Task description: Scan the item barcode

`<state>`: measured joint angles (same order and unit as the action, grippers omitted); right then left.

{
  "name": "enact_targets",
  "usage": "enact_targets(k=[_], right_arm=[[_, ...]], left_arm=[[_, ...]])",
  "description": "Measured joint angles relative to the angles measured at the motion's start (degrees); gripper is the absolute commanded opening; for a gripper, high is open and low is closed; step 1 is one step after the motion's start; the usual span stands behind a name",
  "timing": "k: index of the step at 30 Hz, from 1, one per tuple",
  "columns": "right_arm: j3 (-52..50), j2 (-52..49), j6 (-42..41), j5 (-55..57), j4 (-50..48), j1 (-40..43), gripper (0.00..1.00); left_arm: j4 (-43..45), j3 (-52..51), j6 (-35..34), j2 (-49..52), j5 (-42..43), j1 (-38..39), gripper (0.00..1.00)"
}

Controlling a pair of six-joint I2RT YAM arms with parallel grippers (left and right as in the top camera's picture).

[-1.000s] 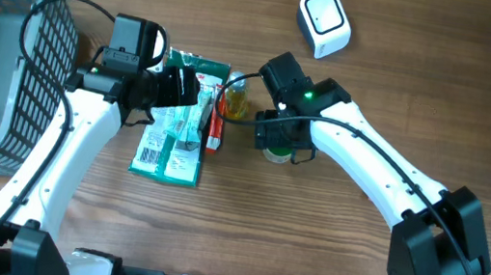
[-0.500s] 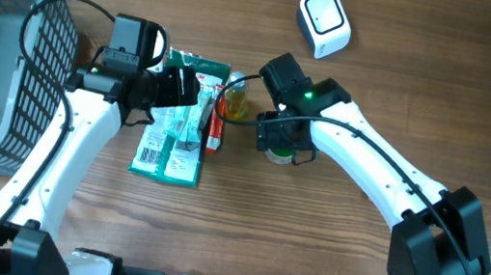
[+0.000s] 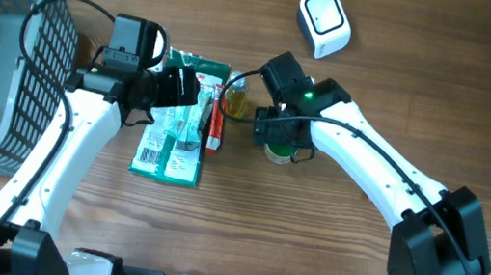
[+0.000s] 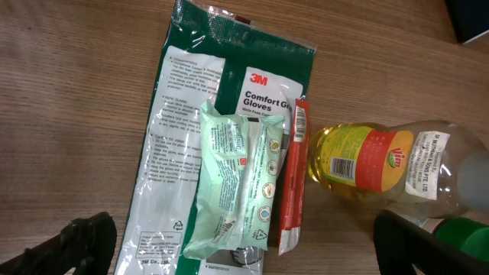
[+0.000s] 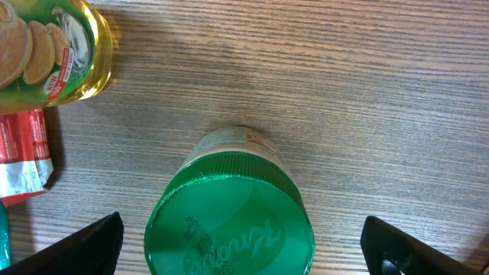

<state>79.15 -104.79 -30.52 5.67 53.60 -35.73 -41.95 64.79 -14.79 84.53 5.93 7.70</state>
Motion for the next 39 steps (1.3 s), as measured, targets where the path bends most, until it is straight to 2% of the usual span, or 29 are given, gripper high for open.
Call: enact_targets(k=[11,19,32,35,36,37,39], right_arm=[[0.00,-0.15,-0.13,-0.02,-0.70,-0.61,1.00],[0.00,-6.40,0.17,-0.04,-1.88,-0.61,0.94],[0.00,-7.54,0.20,-0.04,-2.23,-0.61,0.94],[0.02,-7.54,0.35,-0.04,-2.19,-0.61,0.83],[0.02,-7.54,0.26,-0.04,-1.99,-0.61,0.75],[0.00,-7.54,0.48,0.02,-1.57,-0.61,0.71],[0.02,-7.54,0.44,0.81,-0.57,-0.61,0.70]], left_arm=[[0.00,0.00,0.00,0.00,0.00,0.00,1.00],[0.00,0.00,0.00,0.00,0.00,0.00,1.00],[0.00,0.00,0.02,0.00,0.00,0.00,1.00],[0.00,0.00,0.00,0.00,0.00,0.00,1.00],[0.00,0.00,0.00,0.00,0.00,0.00,1.00],[0.00,0.00,0.00,0.00,0.00,0.00,1.00],[0.00,0.00,0.00,0.00,0.00,0.00,1.00]])
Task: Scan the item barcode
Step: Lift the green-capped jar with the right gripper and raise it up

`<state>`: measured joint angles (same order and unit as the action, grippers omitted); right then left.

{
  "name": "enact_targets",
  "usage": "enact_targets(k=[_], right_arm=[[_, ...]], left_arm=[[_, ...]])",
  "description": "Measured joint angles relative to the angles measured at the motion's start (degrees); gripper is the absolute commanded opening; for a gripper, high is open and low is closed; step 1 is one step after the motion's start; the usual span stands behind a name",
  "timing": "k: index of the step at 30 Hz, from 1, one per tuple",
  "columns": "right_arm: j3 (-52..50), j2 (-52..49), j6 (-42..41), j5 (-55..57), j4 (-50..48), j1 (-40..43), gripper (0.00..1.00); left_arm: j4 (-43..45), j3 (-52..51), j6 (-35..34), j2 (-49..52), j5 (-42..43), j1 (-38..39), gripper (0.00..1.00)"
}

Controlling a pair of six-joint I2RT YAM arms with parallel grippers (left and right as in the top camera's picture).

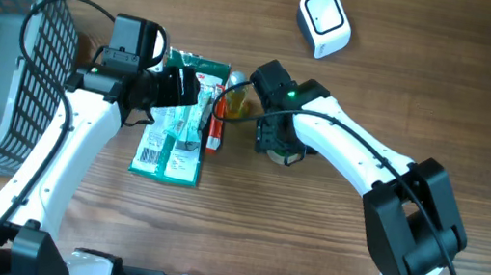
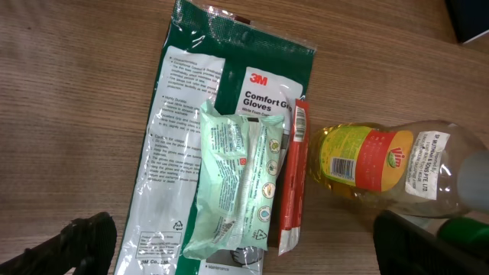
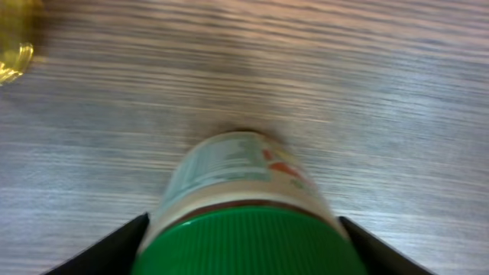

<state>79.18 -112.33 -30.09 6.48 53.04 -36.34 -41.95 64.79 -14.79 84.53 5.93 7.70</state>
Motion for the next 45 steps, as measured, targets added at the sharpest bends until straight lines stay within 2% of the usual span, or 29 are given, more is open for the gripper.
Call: enact_targets(k=[4,9,12,18,38,40,45], right_arm=[[0.07,0.00,-0.33,0.22,1.20,0.55,0.71],[0.07,-0.02,-0.72,0.20,3.34,3.63,0.85],[0.07,-0.07,-0.94,0.20,3.26,4.52,0.89],[0.07,-0.07,-1.62,-0.04,3.34,4.50,0.79],[0.07,-0.07,-3.34,-0.46,4.85,4.50,0.79],[0.07,-0.07,-3.37,-0.46,4.83,4.50,0.82],[-0.35,-0.07,-3.52,-0.48,2.82,4.50,0.79]], left_arm=[[0.00,0.00,0.00,0.00,0.00,0.00,1.00],[0.00,0.00,0.00,0.00,0.00,0.00,1.00],[0.00,0.00,0.00,0.00,0.00,0.00,1.00],[0.00,0.00,0.00,0.00,0.00,0.00,1.00],[0.00,0.00,0.00,0.00,0.00,0.00,1.00],[0.00,0.00,0.00,0.00,0.00,0.00,1.00],[0.00,0.00,0.02,0.00,0.00,0.00,1.00]])
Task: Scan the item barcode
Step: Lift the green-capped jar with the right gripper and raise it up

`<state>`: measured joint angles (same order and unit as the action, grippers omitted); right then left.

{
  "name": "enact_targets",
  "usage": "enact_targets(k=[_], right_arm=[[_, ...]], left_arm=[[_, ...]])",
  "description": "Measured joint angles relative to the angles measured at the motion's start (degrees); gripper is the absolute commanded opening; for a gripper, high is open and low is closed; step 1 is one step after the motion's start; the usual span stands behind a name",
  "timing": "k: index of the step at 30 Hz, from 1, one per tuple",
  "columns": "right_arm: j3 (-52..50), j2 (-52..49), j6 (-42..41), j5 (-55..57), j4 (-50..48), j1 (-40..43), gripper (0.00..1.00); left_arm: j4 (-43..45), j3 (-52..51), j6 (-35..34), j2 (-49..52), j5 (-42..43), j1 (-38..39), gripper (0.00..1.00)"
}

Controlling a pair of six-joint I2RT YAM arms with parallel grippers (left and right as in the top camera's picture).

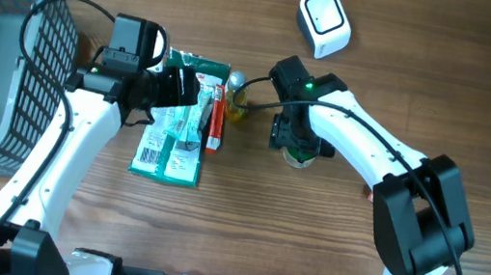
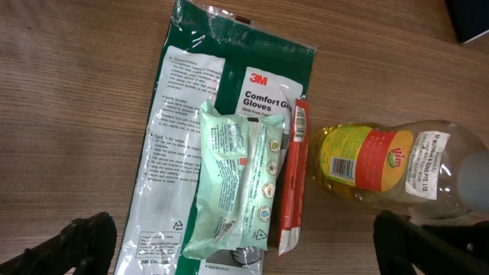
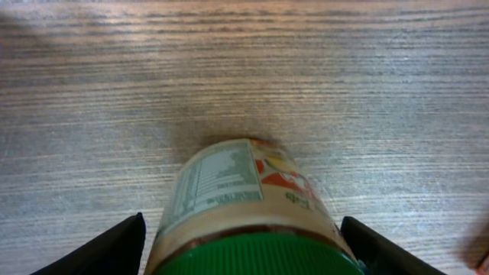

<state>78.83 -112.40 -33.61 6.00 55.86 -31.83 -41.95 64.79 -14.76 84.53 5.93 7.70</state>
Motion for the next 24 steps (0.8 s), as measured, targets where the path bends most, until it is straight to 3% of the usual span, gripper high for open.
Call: enact_targets(k=[10,14,16,20,24], right_arm=[[-0.48,0.11,0.46,-1.46,-0.20,0.61,0.66],[-0.48,2.73,1.75,-10.23,0.09,4.33,0.36],[-0.46,6.03,2.25,-15.91,1.64,7.26,0.27],[-0.22,12.17,2.38,-31.34,9.86,12.28,0.28],[-0.02,12.46,-1.79,-43.12,18.32,12.15,0.31]], left_arm=[[0.00,0.00,0.00,0.00,0.00,0.00,1.00],[0.00,0.00,-0.02,0.00,0.00,0.00,1.00],[0.00,0.00,-0.02,0.00,0.00,0.00,1.00],[-0.02,0.00,-0.02,0.00,0.00,0.00,1.00],[0.00,0.00,-0.02,0.00,0.00,0.00,1.00]])
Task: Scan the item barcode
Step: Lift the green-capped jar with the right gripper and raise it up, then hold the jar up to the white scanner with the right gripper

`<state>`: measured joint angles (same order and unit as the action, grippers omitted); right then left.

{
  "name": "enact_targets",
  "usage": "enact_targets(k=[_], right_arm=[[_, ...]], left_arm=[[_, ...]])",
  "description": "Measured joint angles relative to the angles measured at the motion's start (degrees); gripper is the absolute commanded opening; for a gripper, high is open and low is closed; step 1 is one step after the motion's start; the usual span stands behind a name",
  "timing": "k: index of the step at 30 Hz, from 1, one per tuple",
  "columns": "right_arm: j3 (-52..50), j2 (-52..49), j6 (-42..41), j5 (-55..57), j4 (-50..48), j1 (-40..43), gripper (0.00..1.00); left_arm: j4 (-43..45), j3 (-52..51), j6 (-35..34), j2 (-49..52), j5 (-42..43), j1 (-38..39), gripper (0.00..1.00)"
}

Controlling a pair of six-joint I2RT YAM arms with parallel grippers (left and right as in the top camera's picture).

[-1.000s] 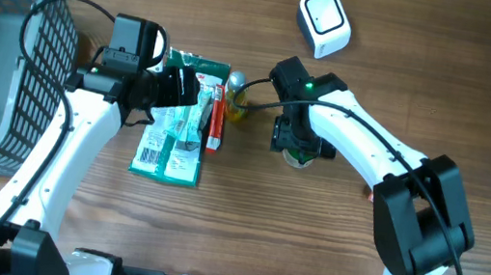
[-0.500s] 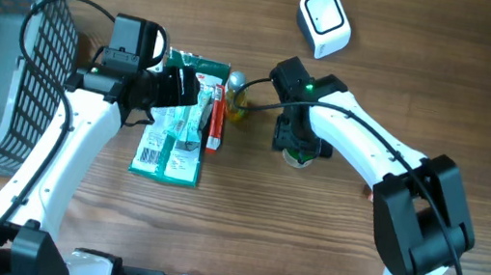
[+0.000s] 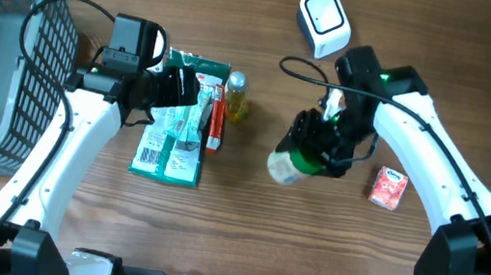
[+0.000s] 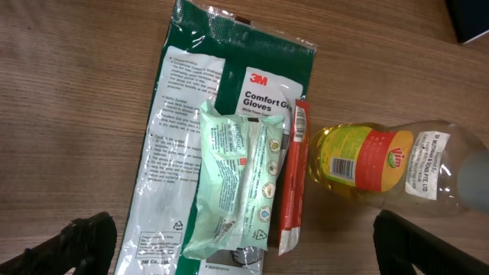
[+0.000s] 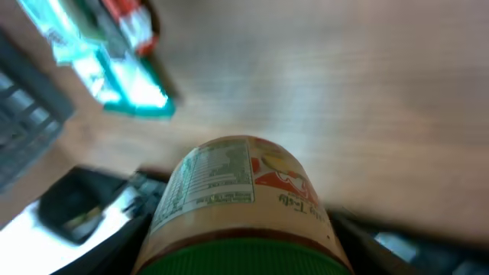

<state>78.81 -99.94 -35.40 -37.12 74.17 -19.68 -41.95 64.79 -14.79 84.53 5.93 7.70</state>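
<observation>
A jar with a green lid and pale label (image 5: 243, 198) is held off the table, tipped on its side, with my right gripper (image 5: 244, 263) shut on its lid. In the overhead view the jar (image 3: 285, 164) hangs at mid-table below the right gripper (image 3: 319, 145). The white scanner (image 3: 324, 22) sits at the back, apart from the jar. My left gripper (image 4: 256, 244) stands open above the packets; in the overhead view the left gripper (image 3: 180, 89) holds nothing.
Under the left wrist lie a green 3M gloves pack (image 4: 176, 153), a pale green wipes pack (image 4: 237, 183), a red sachet (image 4: 292, 176) and an oil bottle (image 4: 374, 164). A small red box (image 3: 388, 187) lies right. A grey basket stands far left.
The right gripper has moved from beside the oil bottle to the mid-table front, and the jar is now off the table and tipped sideways. The small red box now shows. The left arm is unchanged.
The right gripper was open above the upright jar near the oil bottle. Then its fingers were down around the green lid. Then the jar stood a little further right in its grip. Now the jar hangs tilted above the table. The left arm stayed still.
</observation>
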Motion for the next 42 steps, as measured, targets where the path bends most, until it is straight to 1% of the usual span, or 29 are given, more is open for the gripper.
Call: enact_targets(k=[1,4,7,11,13,14,15,16,17,18,19,20,22,24,26,29,31,33,34,35,36,39,40,41,42], right_arm=[[0.00,0.00,-2.40,-2.91,2.47,-0.04,0.31],[0.00,0.00,-6.29,-7.48,4.22,-0.04,0.31],[0.00,0.00,-8.57,-10.29,4.46,-0.26,0.32],[0.00,0.00,-9.90,-11.41,4.50,-0.90,0.32],[0.00,0.00,-10.19,-11.50,3.91,-0.90,0.30],[0.00,0.00,-10.40,-11.15,2.45,-0.90,0.26],[0.00,-0.02,-10.49,-9.90,0.31,-0.90,0.23],[0.00,0.00,-10.71,-7.69,-1.66,-0.92,0.24],[0.00,0.00,-10.91,-3.67,-4.57,-0.92,0.20],[0.00,-0.02,-10.95,0.17,-6.67,-0.94,0.25],[0.00,-0.02,-11.13,2.71,-7.93,-0.94,0.36],[0.00,-0.02,-10.99,9.62,-10.23,-0.94,0.36],[0.00,-0.02,-5.92,15.47,-14.84,-0.76,0.29],[0.52,-0.02,0.07,15.76,-17.46,-0.20,0.27],[3.52,-0.11,4.57,15.78,-16.68,0.74,0.28],[13.51,-0.13,9.94,16.96,-14.99,2.56,0.29],[18.10,0.00,11.98,19.63,-18.43,3.21,0.29],[18.88,0.09,13.33,22.32,-22.93,3.30,0.26],[18.84,0.09,13.88,23.65,-25.62,3.30,0.24],[18.80,-0.24,14.36,25.16,-29.31,3.28,0.12],[18.73,-0.48,14.56,26.08,-31.30,3.28,0.10],[18.69,-3.15,14.73,30.49,-40.30,3.28,0.11],[18.69,-5.31,14.49,32.17,-44.61,3.30,0.14],[18.64,-6.88,14.25,33.14,-46.62,3.30,0.16],[18.56,-8.46,13.79,34.01,-48.92,3.30,0.23]], left_arm=[[0.00,0.00,0.00,0.00,0.02,0.00,1.00],[0.00,0.00,0.02,0.00,0.02,0.00,1.00],[0.00,0.00,0.00,0.00,0.02,0.00,1.00],[0.00,0.00,0.02,0.00,0.00,0.00,1.00],[0.00,0.00,0.00,0.00,0.02,0.00,1.00],[0.00,0.00,0.00,0.00,0.00,0.00,1.00],[0.00,0.00,0.00,0.00,0.00,0.00,1.00],[0.00,0.00,0.00,0.00,0.00,0.00,1.00],[0.00,0.00,0.00,0.00,0.00,0.00,1.00],[0.02,0.00,0.00,0.00,0.00,0.00,1.00],[0.00,0.00,0.00,0.00,0.00,0.00,1.00],[0.00,0.00,0.00,0.00,0.00,0.00,1.00],[0.00,0.00,0.02,0.00,0.00,0.00,1.00],[0.00,0.00,0.00,0.00,0.02,0.00,1.00],[0.02,0.00,0.00,0.00,0.00,0.00,1.00],[0.02,0.00,0.00,0.00,0.00,0.00,1.00],[0.00,0.00,0.00,0.00,0.00,0.00,1.00],[0.02,0.00,0.00,0.00,0.00,0.00,1.00],[-0.04,0.00,0.00,0.00,0.00,0.00,1.00],[0.02,0.00,0.00,0.00,0.00,0.00,1.00],[0.00,0.00,0.00,0.00,0.00,0.00,1.00],[0.00,0.00,0.02,0.00,-0.02,0.00,1.00],[0.02,0.00,0.02,0.00,-0.02,0.00,1.00],[0.04,0.00,0.00,0.00,-0.02,0.00,1.00],[-0.02,0.00,0.00,0.00,0.00,0.00,1.00]])
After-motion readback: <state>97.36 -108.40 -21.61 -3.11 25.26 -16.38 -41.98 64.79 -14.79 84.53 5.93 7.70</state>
